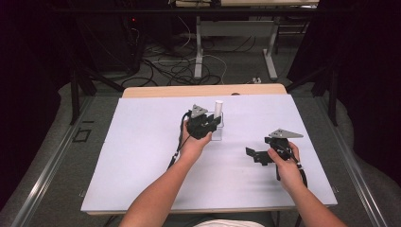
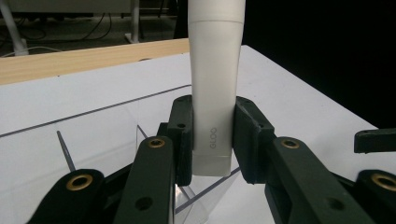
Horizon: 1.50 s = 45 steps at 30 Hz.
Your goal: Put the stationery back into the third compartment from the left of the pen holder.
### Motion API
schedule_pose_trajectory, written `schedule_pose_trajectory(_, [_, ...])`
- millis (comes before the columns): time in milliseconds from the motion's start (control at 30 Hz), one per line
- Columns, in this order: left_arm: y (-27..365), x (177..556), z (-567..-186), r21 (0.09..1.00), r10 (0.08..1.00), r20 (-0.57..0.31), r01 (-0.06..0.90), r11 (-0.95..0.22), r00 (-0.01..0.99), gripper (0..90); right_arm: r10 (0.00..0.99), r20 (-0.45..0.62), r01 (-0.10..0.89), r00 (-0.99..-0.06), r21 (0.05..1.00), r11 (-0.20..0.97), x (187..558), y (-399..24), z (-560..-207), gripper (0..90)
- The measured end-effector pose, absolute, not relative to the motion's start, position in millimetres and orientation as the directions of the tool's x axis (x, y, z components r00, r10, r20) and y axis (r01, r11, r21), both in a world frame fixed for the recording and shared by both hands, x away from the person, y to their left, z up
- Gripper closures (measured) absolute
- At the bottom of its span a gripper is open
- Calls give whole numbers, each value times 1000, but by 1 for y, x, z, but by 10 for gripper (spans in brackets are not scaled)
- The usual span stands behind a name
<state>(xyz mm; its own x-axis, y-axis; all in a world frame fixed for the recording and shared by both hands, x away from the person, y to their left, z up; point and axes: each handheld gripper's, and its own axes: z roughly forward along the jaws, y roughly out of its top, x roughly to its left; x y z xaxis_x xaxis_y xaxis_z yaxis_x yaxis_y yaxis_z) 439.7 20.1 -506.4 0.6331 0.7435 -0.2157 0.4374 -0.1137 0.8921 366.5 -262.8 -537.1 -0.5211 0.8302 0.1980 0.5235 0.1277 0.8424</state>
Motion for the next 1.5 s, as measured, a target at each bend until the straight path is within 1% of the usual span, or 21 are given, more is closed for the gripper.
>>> schedule_pose_trajectory(767, [16,443,-517,888,745,-210,442,-125,633,714,815,216,536,-537,834,132,366,-258,-539,0])
schedule_pose_trajectory(1267, [17,443,-517,887,749,-207,443,-128,630,711,816,216,536,-536,834,131,367,-257,-540,0])
schedule_pose_trajectory(1367, [18,443,-516,887,751,-193,439,-141,632,708,817,220,538,-533,833,127,367,-257,-540,0])
schedule_pose_trajectory(1400, [17,442,-516,886,753,-203,444,-131,626,687,817,220,538,-533,834,126,367,-257,-540,0])
schedule_pose_trajectory(1500, [18,440,-514,886,757,-186,440,-146,626,607,818,225,543,-529,830,123,367,-258,-540,0])
